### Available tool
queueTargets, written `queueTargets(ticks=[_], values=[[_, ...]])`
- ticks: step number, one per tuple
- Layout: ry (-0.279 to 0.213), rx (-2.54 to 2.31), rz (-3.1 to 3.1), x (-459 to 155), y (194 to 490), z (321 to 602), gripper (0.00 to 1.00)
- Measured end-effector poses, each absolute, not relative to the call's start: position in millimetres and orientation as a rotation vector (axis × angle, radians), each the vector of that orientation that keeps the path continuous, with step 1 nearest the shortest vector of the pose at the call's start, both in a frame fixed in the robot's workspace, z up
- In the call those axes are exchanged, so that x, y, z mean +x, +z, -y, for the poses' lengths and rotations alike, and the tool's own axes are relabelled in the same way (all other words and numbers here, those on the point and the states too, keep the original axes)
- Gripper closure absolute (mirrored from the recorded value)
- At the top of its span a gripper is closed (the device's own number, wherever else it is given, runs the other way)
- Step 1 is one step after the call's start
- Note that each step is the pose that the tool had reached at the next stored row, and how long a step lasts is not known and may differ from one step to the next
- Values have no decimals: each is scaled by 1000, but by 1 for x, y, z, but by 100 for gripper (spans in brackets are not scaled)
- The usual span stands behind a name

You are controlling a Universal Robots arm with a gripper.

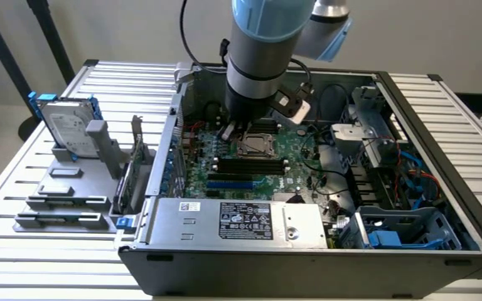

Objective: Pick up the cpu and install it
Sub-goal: 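Install the first cpu locking lever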

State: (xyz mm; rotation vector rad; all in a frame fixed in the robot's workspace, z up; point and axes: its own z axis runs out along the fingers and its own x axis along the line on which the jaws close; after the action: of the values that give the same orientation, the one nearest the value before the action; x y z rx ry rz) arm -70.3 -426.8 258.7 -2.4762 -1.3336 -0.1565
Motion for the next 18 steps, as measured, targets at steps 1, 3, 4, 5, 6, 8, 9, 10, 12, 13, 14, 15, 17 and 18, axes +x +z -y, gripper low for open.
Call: queueTargets(ticks=[1, 3, 4, 5, 6, 8, 9, 10, 12, 13, 14, 15, 17, 18], values=[[-156, -2476, 1333, -70, 258, 427, 89], [-156, -2476, 1333, -70, 256, 427, 89], [-156, -2476, 1334, -70, 256, 427, 89], [-156, -2476, 1334, -70, 255, 427, 89], [-156, -2476, 1334, -69, 254, 427, 89], [-156, -2476, 1333, -68, 253, 427, 89], [-156, -2477, 1333, -68, 252, 427, 89], [-157, -2477, 1332, -68, 251, 427, 89], [-157, -2478, 1330, -68, 248, 427, 89], [-157, -2479, 1329, -68, 247, 427, 89], [-157, -2479, 1328, -68, 245, 427, 89], [-158, -2480, 1328, -68, 244, 427, 89], [-158, -2481, 1326, -68, 242, 426, 89], [-158, -2482, 1325, -68, 241, 426, 89]])
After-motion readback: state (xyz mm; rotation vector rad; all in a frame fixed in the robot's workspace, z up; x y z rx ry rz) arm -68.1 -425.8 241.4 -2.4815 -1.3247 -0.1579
